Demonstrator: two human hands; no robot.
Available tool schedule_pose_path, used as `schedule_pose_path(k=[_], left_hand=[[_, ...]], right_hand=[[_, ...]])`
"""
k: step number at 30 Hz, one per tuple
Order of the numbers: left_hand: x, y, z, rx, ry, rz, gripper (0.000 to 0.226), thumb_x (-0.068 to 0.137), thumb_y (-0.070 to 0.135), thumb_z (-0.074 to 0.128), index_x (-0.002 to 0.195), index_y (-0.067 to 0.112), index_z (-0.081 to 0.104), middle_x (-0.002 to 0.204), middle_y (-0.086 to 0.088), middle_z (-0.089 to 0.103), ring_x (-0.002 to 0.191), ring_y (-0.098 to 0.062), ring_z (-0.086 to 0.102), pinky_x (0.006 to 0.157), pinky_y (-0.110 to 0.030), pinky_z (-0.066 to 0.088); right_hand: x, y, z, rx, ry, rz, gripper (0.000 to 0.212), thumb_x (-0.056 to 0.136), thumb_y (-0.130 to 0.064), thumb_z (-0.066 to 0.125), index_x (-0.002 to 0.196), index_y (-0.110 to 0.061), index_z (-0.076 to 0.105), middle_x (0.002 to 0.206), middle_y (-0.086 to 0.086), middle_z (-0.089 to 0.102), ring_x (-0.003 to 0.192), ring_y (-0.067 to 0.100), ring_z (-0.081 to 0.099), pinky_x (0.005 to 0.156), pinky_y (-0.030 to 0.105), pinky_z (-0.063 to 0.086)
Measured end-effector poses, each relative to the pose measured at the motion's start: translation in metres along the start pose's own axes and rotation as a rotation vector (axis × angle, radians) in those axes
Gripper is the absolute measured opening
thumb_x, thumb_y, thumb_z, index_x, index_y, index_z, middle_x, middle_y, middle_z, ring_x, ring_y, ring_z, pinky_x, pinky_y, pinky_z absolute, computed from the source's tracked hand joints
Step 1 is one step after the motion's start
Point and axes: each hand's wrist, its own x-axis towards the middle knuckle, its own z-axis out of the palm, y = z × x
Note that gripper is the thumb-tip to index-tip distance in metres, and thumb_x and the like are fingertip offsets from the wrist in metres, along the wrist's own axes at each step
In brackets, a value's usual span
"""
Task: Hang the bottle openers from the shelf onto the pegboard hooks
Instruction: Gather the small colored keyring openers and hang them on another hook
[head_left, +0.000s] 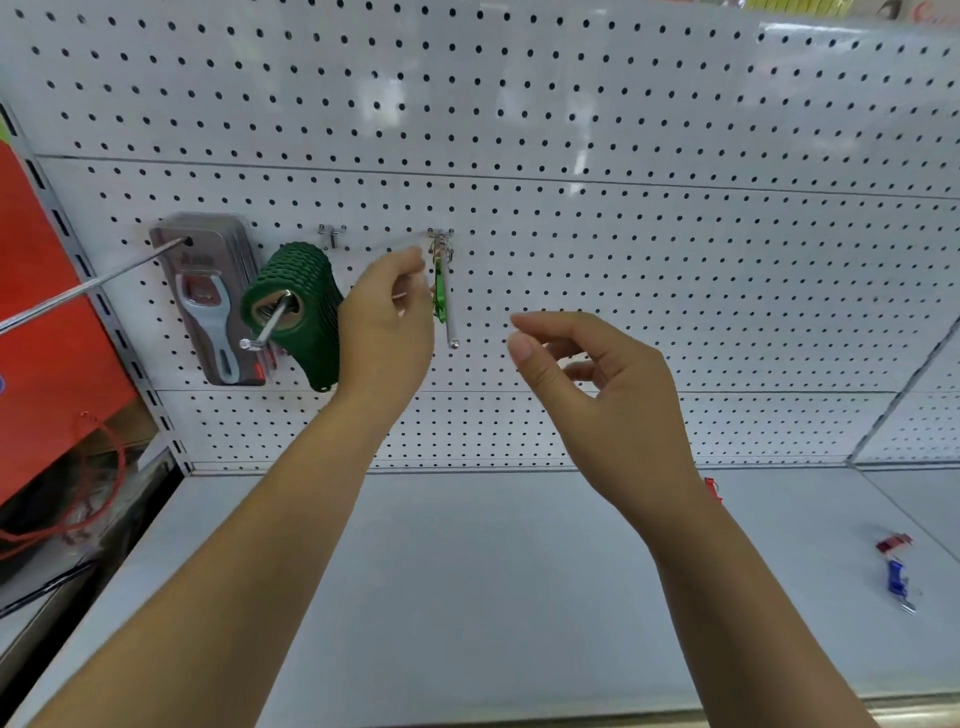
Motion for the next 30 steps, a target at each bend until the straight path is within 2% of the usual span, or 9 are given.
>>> schedule_pose_path(k=[3,6,10,12,17,20,22,28,30], left_hand=[[-0.032,-0.002,-0.006,0.132,-0.048,0.022,0.037,0.101,0.014,0.057,0.138,0.013,0.056,0.129,0.004,0.058,0.117,-0.009,0.055,0.099,-0.016,0.041],[-0.058,-0.009,-0.005,0.364,-0.126,0.084,0.045,0.1,0.025,0.057,0.144,0.016,0.05,0.141,0.001,0.053,0.129,-0.013,0.048,0.105,-0.024,0.035],[-0.087,-0.017,0.012,0.492,-0.234,0.087,0.052,0.099,0.035,0.057,0.148,0.022,0.047,0.153,0.003,0.046,0.145,-0.011,0.035,0.115,-0.029,0.03],[-0.098,-0.016,0.029,0.493,-0.259,0.057,0.051,0.098,0.035,0.059,0.147,0.025,0.049,0.155,0.007,0.044,0.147,-0.009,0.031,0.113,-0.025,0.026],[-0.123,-0.012,0.087,0.523,-0.334,0.0,0.048,0.098,0.039,0.059,0.144,0.026,0.053,0.156,0.011,0.041,0.147,-0.004,0.028,0.11,-0.021,0.023],[-0.142,-0.009,0.132,0.522,-0.402,-0.021,0.046,0.098,0.04,0.057,0.143,0.029,0.054,0.157,0.014,0.038,0.147,-0.001,0.026,0.108,-0.02,0.022],[-0.156,-0.008,0.165,0.502,-0.448,-0.046,0.045,0.098,0.039,0.058,0.142,0.03,0.054,0.157,0.016,0.037,0.147,0.0,0.025,0.109,-0.023,0.026],[-0.193,-0.017,0.261,0.534,-0.574,0.003,0.043,0.098,0.035,0.06,0.139,0.02,0.059,0.155,0.005,0.045,0.146,-0.012,0.035,0.113,-0.033,0.032],[-0.204,-0.021,0.292,0.538,-0.613,-0.017,0.044,0.099,0.033,0.06,0.14,0.019,0.058,0.155,0.003,0.045,0.146,-0.015,0.035,0.115,-0.036,0.033]], right_hand=[[0.008,0.03,-0.018,-0.165,0.004,0.033,0.024,0.093,-0.039,0.07,0.116,-0.037,0.069,0.103,-0.024,0.066,0.1,-0.008,0.06,0.081,0.003,0.041],[0.01,0.061,-0.039,-0.317,-0.049,0.041,0.036,0.092,-0.043,0.069,0.127,-0.039,0.063,0.115,-0.031,0.054,0.106,-0.015,0.051,0.09,0.0,0.035],[0.009,0.109,-0.074,-0.466,-0.096,0.045,0.044,0.092,-0.038,0.07,0.134,-0.028,0.061,0.136,-0.015,0.058,0.133,0.007,0.046,0.11,0.028,0.039],[0.006,0.134,-0.095,-0.523,-0.123,0.084,0.046,0.092,-0.037,0.071,0.135,-0.026,0.061,0.142,-0.008,0.057,0.138,0.011,0.043,0.113,0.034,0.038],[-0.013,0.196,-0.155,-0.55,-0.142,0.184,0.048,0.089,-0.036,0.075,0.134,-0.024,0.063,0.143,-0.004,0.058,0.138,0.01,0.042,0.111,0.027,0.037],[-0.027,0.23,-0.195,-0.589,-0.165,0.311,0.049,0.088,-0.036,0.075,0.134,-0.026,0.062,0.143,-0.006,0.056,0.137,0.011,0.043,0.11,0.03,0.04],[-0.037,0.251,-0.225,-0.636,-0.168,0.353,0.047,0.089,-0.033,0.074,0.133,-0.023,0.063,0.14,-0.004,0.06,0.135,0.015,0.045,0.107,0.024,0.035],[-0.064,0.305,-0.324,-0.69,-0.114,0.52,0.039,0.094,-0.027,0.071,0.13,-0.016,0.064,0.138,0.0,0.062,0.132,0.021,0.05,0.103,0.024,0.035],[-0.07,0.322,-0.358,-0.704,-0.088,0.562,0.035,0.095,-0.025,0.069,0.129,-0.017,0.065,0.134,0.0,0.063,0.124,0.023,0.056,0.1,0.028,0.042]])
